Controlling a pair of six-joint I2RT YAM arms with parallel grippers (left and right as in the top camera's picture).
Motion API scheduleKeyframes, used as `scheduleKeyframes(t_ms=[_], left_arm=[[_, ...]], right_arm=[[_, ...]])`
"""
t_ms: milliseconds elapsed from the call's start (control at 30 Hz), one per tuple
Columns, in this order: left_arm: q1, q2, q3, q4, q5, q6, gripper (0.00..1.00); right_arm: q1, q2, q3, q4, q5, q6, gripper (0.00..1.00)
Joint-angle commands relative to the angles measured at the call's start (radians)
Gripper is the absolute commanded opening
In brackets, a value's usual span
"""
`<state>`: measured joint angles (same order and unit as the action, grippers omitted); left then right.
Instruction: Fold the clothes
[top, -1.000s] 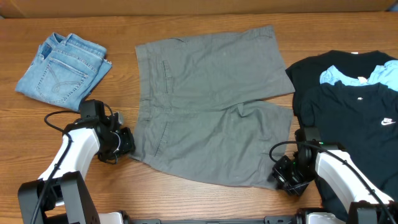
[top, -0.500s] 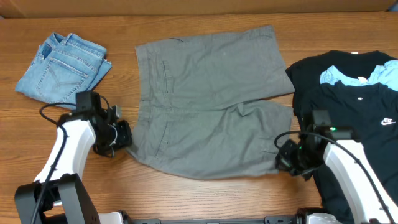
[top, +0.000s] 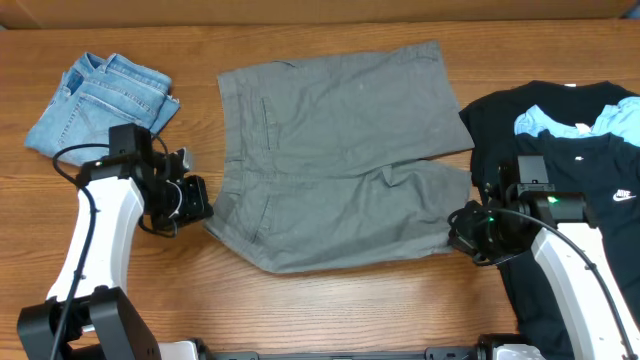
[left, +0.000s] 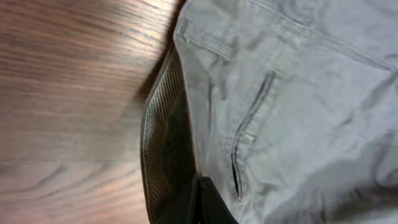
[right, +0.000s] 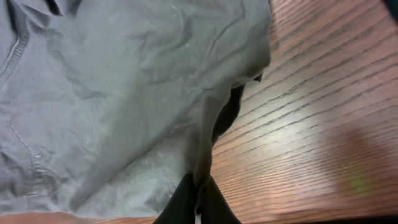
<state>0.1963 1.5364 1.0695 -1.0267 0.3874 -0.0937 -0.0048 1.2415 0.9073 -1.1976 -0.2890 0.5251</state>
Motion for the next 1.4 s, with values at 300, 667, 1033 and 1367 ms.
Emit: scheduleKeyframes(t_ms=[300,667,1033,1367], left_arm=[[-0.004,-0.375,0.143,-0.259,-0.392,-0.169,0.04],[-0.006,-0.506,0.143,-0.323,-0.503,-0.221,0.04],[-0.006,-0.284,0.079,-0.111,-0.585,-0.236,0.04],[-0.007,-0.031,0.076,0.168,-0.57,-0.237,0.04]], right_arm=[[0.004,-0.074,0.51,-0.318,0.169,-0.033,0.04],[0.004,-0.026,0.68,-0.261,0.166,-0.032,0.04],[0.004,0.333,0.679,0.107,0.138,-0.034,0.04],[0.005,0.554,0.679,0.408,0.049,-0.032,0.04]])
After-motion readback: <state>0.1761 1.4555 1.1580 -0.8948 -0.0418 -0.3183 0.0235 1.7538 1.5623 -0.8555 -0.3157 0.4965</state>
